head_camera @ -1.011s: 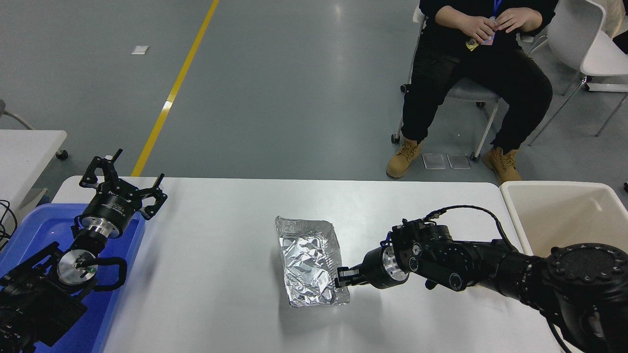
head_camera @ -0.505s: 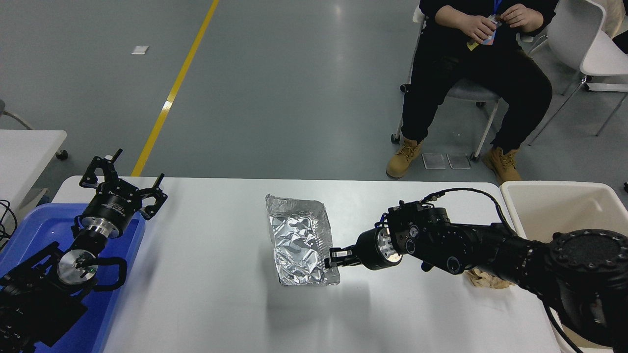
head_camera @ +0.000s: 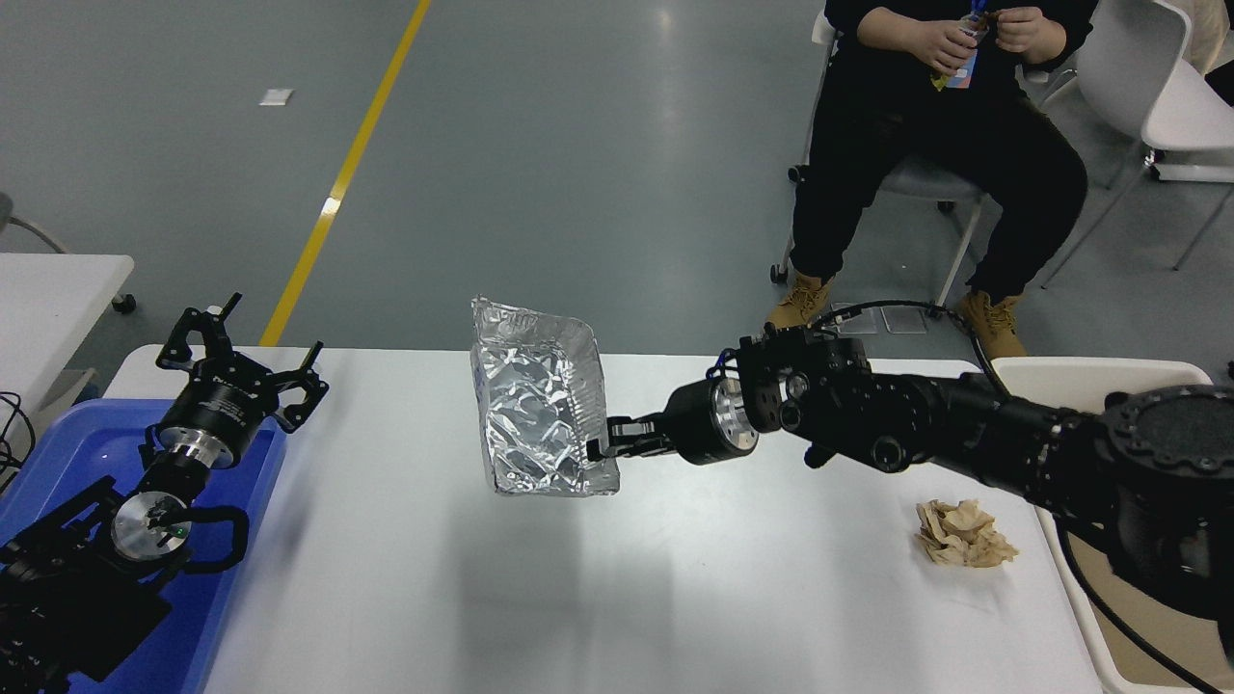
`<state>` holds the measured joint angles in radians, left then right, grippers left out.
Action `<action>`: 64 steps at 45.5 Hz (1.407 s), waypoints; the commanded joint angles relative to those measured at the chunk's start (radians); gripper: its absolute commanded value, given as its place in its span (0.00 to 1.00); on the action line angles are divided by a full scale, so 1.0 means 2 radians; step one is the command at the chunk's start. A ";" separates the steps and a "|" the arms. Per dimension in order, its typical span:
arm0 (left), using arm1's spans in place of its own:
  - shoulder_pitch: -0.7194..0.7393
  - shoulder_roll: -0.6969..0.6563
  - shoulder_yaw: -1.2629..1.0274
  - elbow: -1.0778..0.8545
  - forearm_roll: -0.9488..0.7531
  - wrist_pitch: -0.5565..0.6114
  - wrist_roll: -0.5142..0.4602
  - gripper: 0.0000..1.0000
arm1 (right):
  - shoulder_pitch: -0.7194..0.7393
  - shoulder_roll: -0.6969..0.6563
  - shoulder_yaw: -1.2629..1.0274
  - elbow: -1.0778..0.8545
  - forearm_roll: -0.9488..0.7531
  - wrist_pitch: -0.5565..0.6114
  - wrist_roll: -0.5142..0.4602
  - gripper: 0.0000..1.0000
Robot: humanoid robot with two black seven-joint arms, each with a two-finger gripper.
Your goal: Clean the table surface
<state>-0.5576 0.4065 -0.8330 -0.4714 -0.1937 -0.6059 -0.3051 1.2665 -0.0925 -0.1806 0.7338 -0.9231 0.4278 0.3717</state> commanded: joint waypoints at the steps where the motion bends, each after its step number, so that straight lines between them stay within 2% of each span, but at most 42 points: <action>1: 0.000 0.000 0.000 0.000 -0.001 0.000 0.000 1.00 | 0.038 -0.057 0.011 0.034 0.011 0.019 0.001 0.00; 11: 0.000 0.000 0.000 0.000 0.000 0.000 0.000 1.00 | 0.055 -0.095 0.035 0.040 0.012 0.048 0.001 0.00; 24: 0.000 0.000 0.000 -0.001 0.000 0.000 0.000 1.00 | 0.048 -0.150 0.036 0.022 0.013 0.045 0.001 0.00; 33: 0.000 0.000 0.000 -0.001 0.000 0.000 0.000 1.00 | 0.025 -0.209 0.035 -0.040 0.038 0.047 0.001 0.00; 41: 0.000 0.000 0.000 -0.001 0.000 0.000 0.000 1.00 | -0.007 -0.234 0.035 -0.136 0.057 0.048 0.003 0.00; 64: 0.000 0.000 0.000 -0.001 0.000 0.000 0.001 1.00 | -0.089 -0.241 0.028 -0.317 0.095 0.050 0.004 0.00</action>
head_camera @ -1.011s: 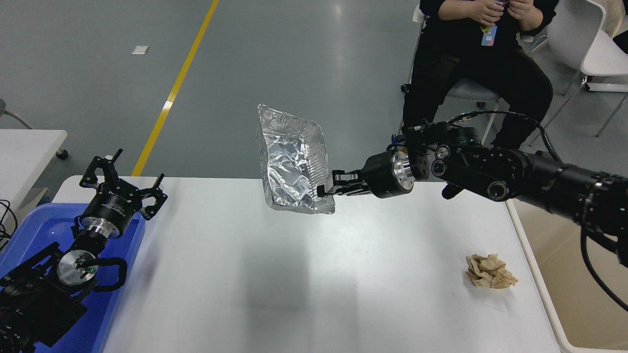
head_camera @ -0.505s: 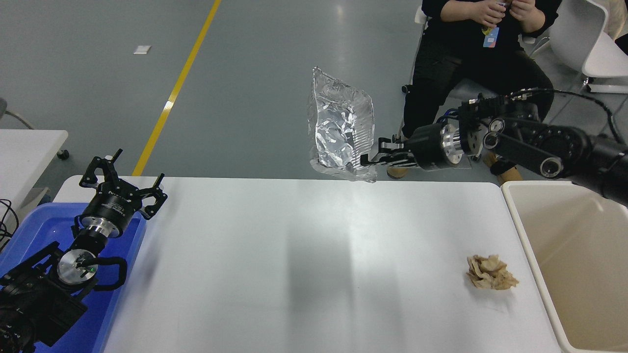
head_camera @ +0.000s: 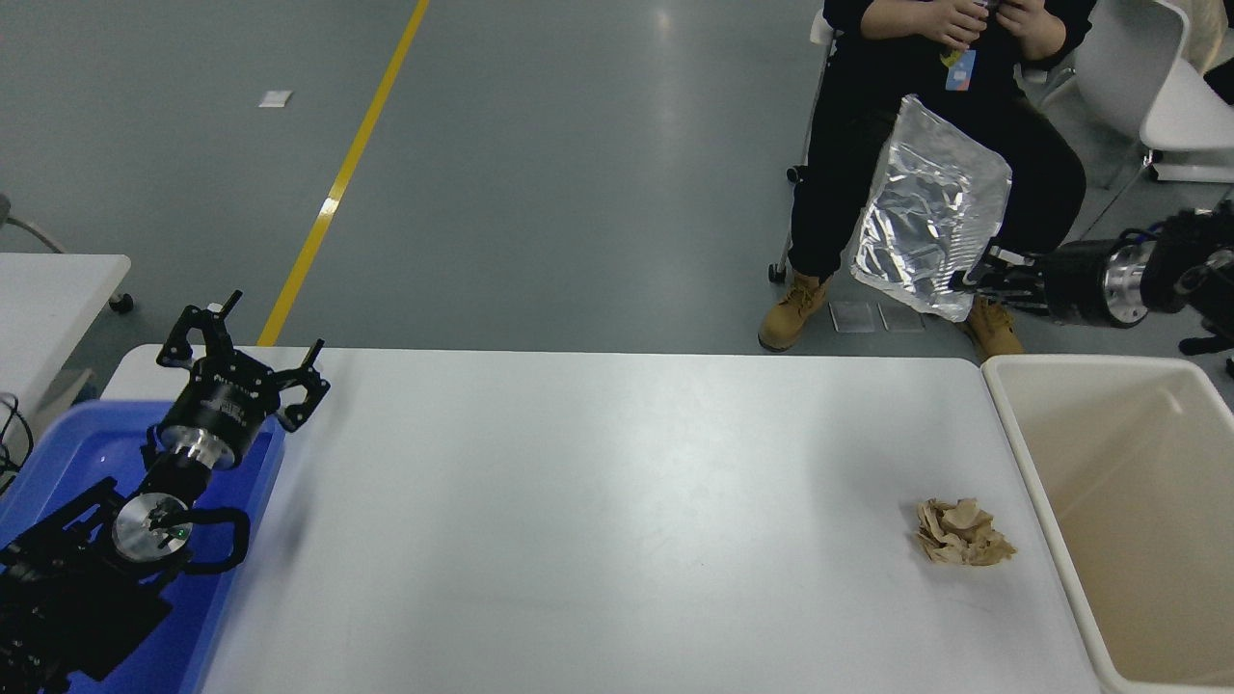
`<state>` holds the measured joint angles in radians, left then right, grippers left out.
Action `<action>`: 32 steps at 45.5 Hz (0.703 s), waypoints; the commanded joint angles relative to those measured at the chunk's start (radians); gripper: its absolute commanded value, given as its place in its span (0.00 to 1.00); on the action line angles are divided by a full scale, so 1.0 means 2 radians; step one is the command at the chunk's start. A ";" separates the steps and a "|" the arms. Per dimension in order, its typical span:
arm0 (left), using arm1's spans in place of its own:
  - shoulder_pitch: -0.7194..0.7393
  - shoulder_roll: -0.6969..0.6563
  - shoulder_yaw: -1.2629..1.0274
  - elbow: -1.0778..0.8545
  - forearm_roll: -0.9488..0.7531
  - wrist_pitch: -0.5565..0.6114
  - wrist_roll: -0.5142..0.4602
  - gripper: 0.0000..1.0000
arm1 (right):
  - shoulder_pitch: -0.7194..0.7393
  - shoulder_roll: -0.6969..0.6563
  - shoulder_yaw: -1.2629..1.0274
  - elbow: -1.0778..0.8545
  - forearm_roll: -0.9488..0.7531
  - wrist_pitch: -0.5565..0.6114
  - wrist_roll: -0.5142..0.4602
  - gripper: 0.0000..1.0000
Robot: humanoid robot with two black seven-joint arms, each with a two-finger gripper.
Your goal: Clean the table surface
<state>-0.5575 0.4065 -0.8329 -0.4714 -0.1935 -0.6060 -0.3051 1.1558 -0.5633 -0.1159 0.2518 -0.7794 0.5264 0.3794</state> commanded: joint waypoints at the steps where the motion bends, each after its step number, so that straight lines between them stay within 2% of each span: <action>1: 0.000 0.000 0.000 0.000 0.000 0.000 0.000 1.00 | -0.036 -0.005 -0.004 -0.081 0.024 0.001 0.000 0.00; 32: 0.000 0.000 0.000 0.000 0.000 0.000 0.000 1.00 | -0.135 -0.047 -0.003 -0.158 0.025 -0.005 -0.007 0.00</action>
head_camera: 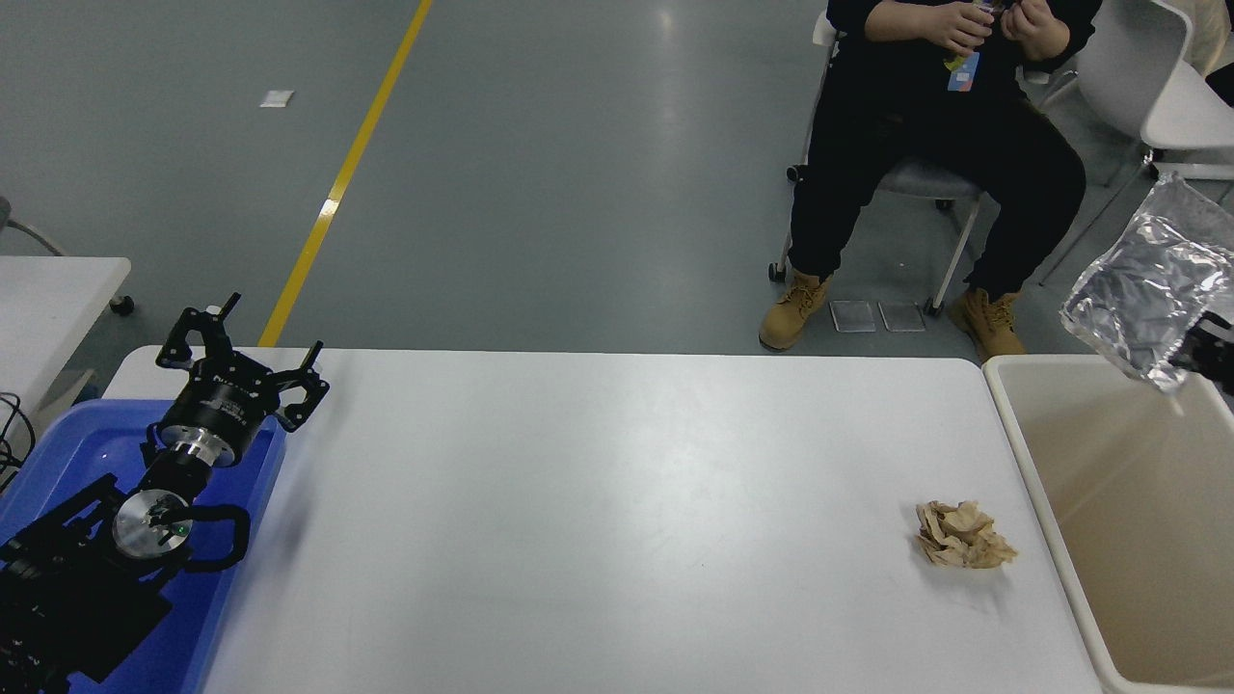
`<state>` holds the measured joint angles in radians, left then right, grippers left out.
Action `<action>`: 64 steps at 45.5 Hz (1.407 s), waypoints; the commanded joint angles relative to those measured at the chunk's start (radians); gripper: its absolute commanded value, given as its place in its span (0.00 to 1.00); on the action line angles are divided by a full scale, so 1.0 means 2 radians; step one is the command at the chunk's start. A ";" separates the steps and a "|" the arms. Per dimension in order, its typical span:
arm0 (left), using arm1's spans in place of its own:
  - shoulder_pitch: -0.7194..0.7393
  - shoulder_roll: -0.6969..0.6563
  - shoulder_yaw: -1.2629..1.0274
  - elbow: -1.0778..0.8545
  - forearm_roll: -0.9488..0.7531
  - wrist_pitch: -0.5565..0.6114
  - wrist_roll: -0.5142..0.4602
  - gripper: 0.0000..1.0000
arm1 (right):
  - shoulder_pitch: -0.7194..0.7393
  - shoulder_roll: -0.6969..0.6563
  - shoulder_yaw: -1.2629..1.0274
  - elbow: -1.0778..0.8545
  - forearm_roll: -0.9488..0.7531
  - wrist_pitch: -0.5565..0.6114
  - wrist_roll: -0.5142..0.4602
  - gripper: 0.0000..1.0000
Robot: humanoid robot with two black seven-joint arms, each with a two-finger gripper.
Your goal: Clean the table surface
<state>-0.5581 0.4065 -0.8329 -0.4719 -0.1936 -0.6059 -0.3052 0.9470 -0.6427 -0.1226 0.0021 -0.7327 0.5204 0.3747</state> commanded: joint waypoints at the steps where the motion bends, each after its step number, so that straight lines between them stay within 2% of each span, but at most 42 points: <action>1: 0.000 0.000 0.000 0.000 0.000 0.000 0.001 1.00 | -0.034 -0.006 0.000 -0.037 0.002 -0.002 -0.006 0.00; 7: 0.000 0.000 0.000 0.000 0.000 0.000 0.000 1.00 | -0.043 -0.003 0.000 -0.042 0.008 -0.008 -0.028 0.00; 17: 0.000 0.000 0.000 0.000 0.000 0.000 0.001 1.00 | -0.059 0.022 -0.001 -0.041 0.038 -0.055 -0.093 0.00; 23: 0.000 0.000 0.000 0.000 0.000 0.000 0.000 1.00 | -0.072 0.042 -0.001 -0.041 0.044 -0.072 -0.113 0.00; 50: 0.000 0.000 0.000 0.000 0.000 0.000 0.000 1.00 | -0.164 0.099 -0.020 -0.039 0.043 -0.115 -0.116 0.00; 64: 0.000 0.000 0.000 0.000 0.000 0.000 0.000 1.00 | -0.171 0.110 -0.021 -0.038 0.043 -0.124 -0.116 0.00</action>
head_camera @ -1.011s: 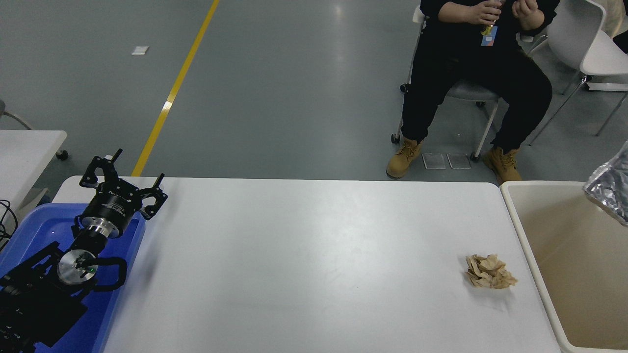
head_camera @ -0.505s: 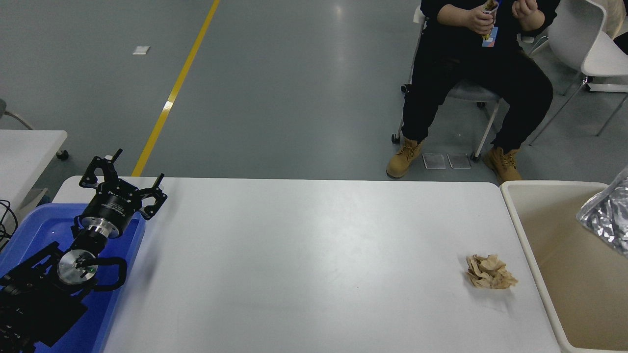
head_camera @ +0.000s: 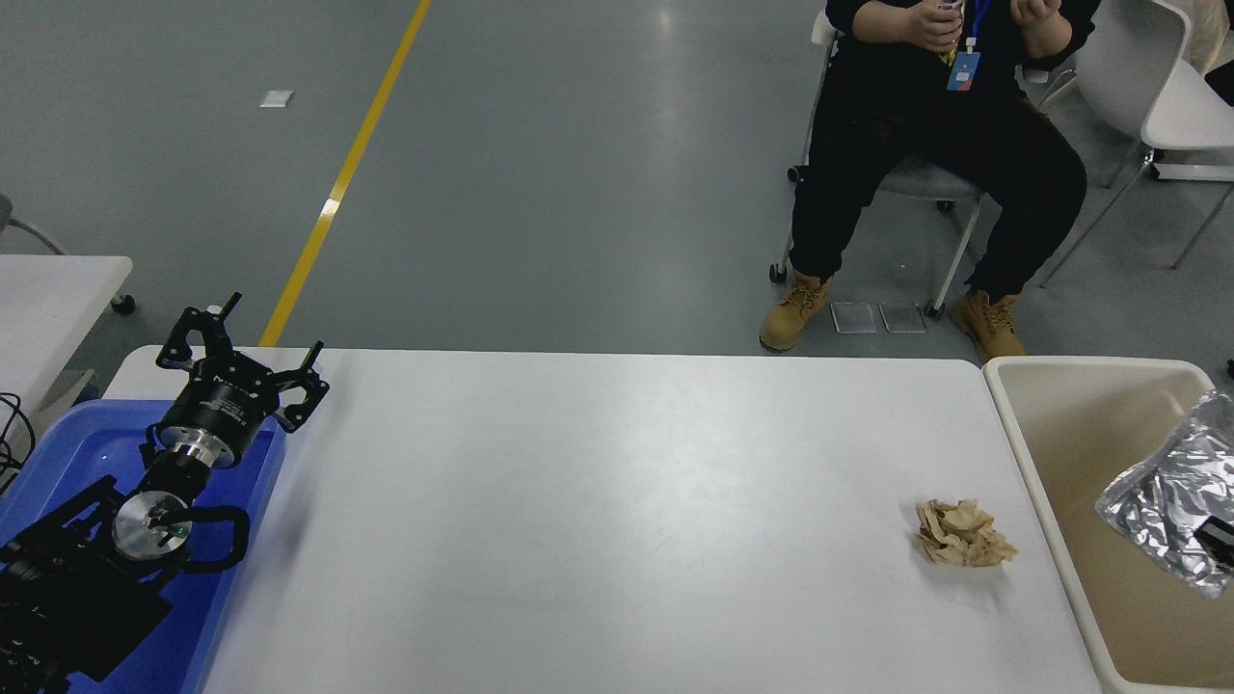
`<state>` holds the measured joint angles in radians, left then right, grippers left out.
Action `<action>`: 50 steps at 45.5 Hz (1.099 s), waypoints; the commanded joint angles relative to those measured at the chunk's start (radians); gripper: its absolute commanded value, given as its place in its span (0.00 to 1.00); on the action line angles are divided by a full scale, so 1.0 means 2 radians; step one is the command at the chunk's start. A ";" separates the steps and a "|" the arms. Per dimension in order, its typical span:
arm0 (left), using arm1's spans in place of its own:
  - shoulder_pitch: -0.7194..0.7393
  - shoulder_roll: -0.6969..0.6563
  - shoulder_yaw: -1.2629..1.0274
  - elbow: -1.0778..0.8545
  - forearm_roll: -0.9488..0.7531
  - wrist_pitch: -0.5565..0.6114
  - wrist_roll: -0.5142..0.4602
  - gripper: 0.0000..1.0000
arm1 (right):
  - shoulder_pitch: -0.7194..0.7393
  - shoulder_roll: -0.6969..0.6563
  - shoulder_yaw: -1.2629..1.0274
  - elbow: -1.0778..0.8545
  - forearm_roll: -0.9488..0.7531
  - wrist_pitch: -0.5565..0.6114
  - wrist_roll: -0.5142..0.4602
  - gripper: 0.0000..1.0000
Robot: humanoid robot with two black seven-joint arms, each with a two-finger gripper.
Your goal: Clean the table surface
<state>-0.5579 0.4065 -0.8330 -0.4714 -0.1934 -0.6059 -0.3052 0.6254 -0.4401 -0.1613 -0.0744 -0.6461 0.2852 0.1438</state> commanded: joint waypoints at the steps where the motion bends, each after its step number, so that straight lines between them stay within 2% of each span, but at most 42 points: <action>1: 0.000 0.000 0.000 -0.001 0.000 0.000 0.000 1.00 | -0.010 0.010 -0.002 0.000 0.000 -0.007 -0.001 0.00; 29: 0.000 0.000 0.000 -0.001 0.000 0.000 0.001 1.00 | -0.006 0.011 0.001 0.001 0.002 -0.009 0.000 0.00; 39: 0.000 0.000 0.000 0.000 0.000 0.000 0.000 1.00 | -0.002 0.011 0.009 0.003 0.009 -0.056 0.001 0.60; 44: 0.000 0.000 0.000 -0.001 0.000 0.000 0.000 1.00 | -0.001 0.011 0.009 0.003 0.044 -0.068 0.001 0.79; 48: 0.000 0.000 0.000 0.000 0.000 0.000 0.000 1.00 | 0.000 0.011 0.011 0.002 0.081 -0.070 0.002 0.83; 50: 0.000 0.000 0.000 -0.001 0.000 0.000 0.000 1.00 | 0.003 0.011 0.012 0.002 0.101 -0.070 0.002 0.89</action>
<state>-0.5579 0.4065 -0.8330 -0.4714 -0.1935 -0.6059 -0.3051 0.6206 -0.4176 -0.1456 -0.0701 -0.5798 0.1823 0.1455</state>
